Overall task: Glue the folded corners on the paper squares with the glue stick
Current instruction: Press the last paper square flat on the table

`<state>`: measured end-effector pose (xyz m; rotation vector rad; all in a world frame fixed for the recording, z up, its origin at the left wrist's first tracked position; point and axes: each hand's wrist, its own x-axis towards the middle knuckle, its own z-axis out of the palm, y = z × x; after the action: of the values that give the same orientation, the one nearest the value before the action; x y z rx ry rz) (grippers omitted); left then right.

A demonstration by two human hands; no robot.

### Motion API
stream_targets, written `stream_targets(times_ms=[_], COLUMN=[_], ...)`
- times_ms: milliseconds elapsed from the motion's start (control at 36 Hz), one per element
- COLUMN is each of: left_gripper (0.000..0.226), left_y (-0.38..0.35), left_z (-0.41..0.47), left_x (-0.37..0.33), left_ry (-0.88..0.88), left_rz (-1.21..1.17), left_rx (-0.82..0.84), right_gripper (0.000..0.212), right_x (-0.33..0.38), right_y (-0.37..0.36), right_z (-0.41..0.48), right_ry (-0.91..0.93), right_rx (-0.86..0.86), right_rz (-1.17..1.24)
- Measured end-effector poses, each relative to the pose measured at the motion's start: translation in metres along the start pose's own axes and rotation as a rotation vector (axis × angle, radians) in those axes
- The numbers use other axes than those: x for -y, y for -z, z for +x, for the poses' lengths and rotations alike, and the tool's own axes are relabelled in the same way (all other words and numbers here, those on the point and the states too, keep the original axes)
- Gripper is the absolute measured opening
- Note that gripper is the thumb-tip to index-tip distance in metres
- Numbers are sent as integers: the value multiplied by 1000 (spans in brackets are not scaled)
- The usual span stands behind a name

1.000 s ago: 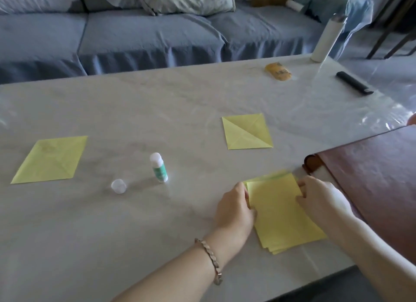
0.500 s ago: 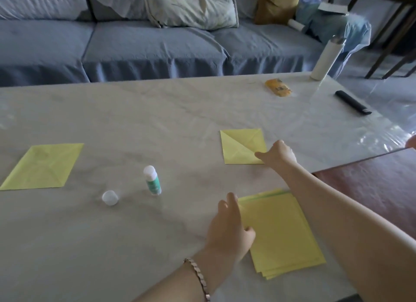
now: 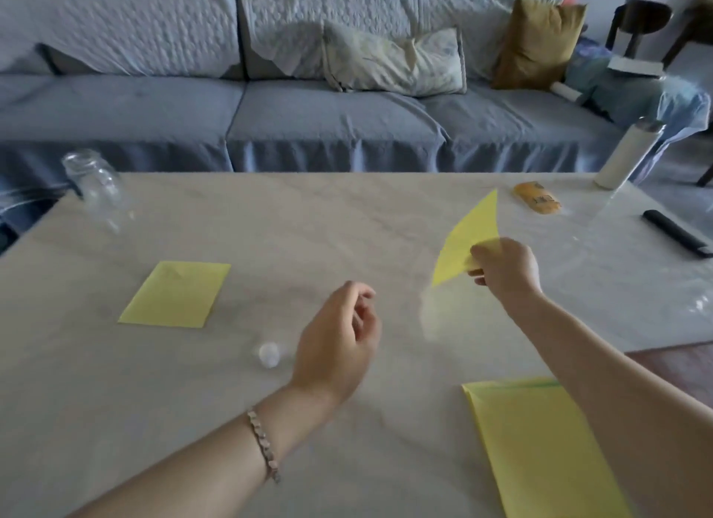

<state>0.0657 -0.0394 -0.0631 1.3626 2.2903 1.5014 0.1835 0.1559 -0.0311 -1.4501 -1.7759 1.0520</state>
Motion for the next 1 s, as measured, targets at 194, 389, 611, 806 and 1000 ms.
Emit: stream_targets(times_ms=[194, 389, 611, 806, 1000], left_gripper=[8, 26, 49, 43, 19], left_y=[93, 166, 188, 185, 202], left_z=[25, 40, 55, 75, 81], left_x=[50, 135, 202, 221, 229], left_ry=[45, 546, 800, 873, 765], left_rz=[81, 423, 560, 499, 477], left_rx=[-270, -232, -61, -7, 63], right_gripper=[13, 8, 5, 11, 12], right_x=[105, 130, 126, 122, 118], right_y=[-59, -126, -168, -170, -161], right_z=[-78, -134, -150, -145, -143], right_ry=[116, 110, 95, 126, 234], right_rx=[349, 494, 512, 488, 445], right_rz=[411, 384, 279, 178, 53])
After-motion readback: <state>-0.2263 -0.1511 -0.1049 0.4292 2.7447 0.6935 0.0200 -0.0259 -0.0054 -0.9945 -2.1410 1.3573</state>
